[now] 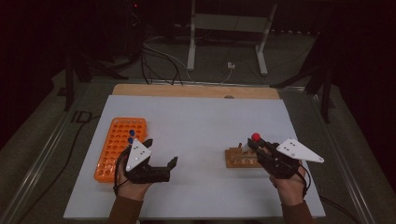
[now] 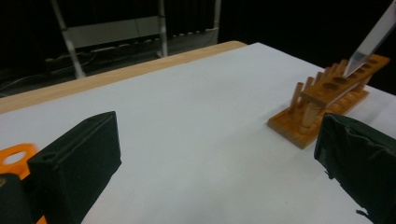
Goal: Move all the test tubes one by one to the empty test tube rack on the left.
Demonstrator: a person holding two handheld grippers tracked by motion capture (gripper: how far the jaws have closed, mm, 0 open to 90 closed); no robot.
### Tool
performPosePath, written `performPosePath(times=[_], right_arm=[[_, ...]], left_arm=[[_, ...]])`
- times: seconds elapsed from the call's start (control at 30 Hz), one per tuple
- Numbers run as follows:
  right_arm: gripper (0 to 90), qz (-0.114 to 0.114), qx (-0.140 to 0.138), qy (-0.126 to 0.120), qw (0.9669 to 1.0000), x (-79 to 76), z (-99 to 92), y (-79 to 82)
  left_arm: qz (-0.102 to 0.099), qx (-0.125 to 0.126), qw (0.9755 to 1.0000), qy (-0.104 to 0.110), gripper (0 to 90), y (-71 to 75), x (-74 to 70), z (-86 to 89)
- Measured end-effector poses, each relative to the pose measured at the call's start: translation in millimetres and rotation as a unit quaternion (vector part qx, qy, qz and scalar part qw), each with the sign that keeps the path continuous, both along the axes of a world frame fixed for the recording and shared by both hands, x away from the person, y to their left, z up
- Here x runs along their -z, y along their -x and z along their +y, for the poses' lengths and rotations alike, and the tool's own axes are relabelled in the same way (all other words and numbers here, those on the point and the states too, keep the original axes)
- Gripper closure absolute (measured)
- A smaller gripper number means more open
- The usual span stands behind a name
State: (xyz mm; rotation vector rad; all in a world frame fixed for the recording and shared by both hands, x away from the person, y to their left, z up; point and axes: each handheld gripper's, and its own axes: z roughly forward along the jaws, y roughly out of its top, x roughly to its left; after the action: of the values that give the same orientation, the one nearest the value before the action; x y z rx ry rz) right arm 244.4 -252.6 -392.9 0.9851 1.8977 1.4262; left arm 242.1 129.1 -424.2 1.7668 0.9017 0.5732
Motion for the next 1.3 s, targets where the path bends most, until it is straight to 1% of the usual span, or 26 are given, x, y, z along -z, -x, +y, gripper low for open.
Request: performPosePath(times=[0.1,0.27,0.33,0.5,0.57,0.67,0.77,0.8,0.87,0.9,0.93,1.07,1.1,1.17,1.2,1.23,1.3], right_arm=[[74.8,0.003,-0.013,-0.003,0.9999,0.6,5.4,0.9],[74.8,0.005,-0.030,0.003,0.9995,2.7,16.0,2.6],[74.8,0.006,-0.036,0.005,0.9993,3.9,20.5,3.1],[74.8,0.012,-0.053,0.003,0.9985,6.6,30.7,4.6],[74.8,0.011,-0.060,0.006,0.9981,7.4,34.6,5.3],[74.8,0.014,-0.067,0.009,0.9976,8.9,39.5,6.1],[74.8,0.018,-0.076,0.007,0.9969,10.4,44.1,6.6],[74.8,0.019,-0.079,0.008,0.9967,11.1,45.8,6.8],[74.8,0.022,-0.084,0.010,0.9962,12.5,49.6,7.4],[74.8,0.022,-0.088,0.012,0.9959,13.2,51.3,7.5],[74.8,0.022,-0.090,0.013,0.9956,14.0,53.0,7.5],[74.7,0.028,-0.098,0.011,0.9947,16.0,57.3,7.6],[74.7,0.031,-0.102,0.010,0.9942,16.5,58.3,7.8],[74.7,0.034,-0.108,0.007,0.9936,17.2,60.0,8.3],[74.7,0.034,-0.110,0.009,0.9933,17.5,60.6,8.4],[74.7,0.035,-0.112,0.009,0.9931,17.7,61.5,8.7],[74.7,0.034,-0.115,0.010,0.9927,18.1,62.2,8.9]], left_arm=[[0.001,0.011,0.9999,0.000,1.3,-1.7,0.3,-8.6],[0.005,0.033,0.9994,0.004,1.3,-3.7,2.3,-24.7],[0.006,0.041,0.9991,0.003,1.3,-4.4,3.7,-32.0],[0.009,0.062,0.9980,0.003,1.4,-6.1,6.4,-48.4],[0.012,0.070,0.9975,0.003,1.7,-7.8,7.8,-55.0],[0.015,0.080,0.9967,0.006,3.8,-10.0,9.9,-62.6],[0.015,0.094,0.9954,0.000,6.4,-10.5,12.0,-71.9],[0.012,0.099,0.9950,-0.003,7.8,-9.7,12.5,-75.2],[0.003,0.107,0.9942,-0.007,14.2,-7.7,13.5,-82.1],[0.003,0.111,0.9938,-0.009,17.7,-7.4,14.0,-85.9],[0.002,0.115,0.9932,-0.012,18.1,-7.1,14.5,-89.5],[0.000,0.132,0.9909,-0.026,29.0,-5.9,16.6,-104.8],[0.000,0.139,0.9899,-0.029,33.2,-5.6,16.7,-107.6],[-0.002,0.156,0.9874,-0.029,45.2,-4.8,17.1,-112.9],[-0.005,0.161,0.9865,-0.033,50.9,-4.1,17.0,-114.9],[-0.009,0.164,0.9858,-0.036,56.9,-3.3,16.9,-116.3],[-0.011,0.168,0.9851,-0.033,63.8,-2.6,16.7,-117.4]])
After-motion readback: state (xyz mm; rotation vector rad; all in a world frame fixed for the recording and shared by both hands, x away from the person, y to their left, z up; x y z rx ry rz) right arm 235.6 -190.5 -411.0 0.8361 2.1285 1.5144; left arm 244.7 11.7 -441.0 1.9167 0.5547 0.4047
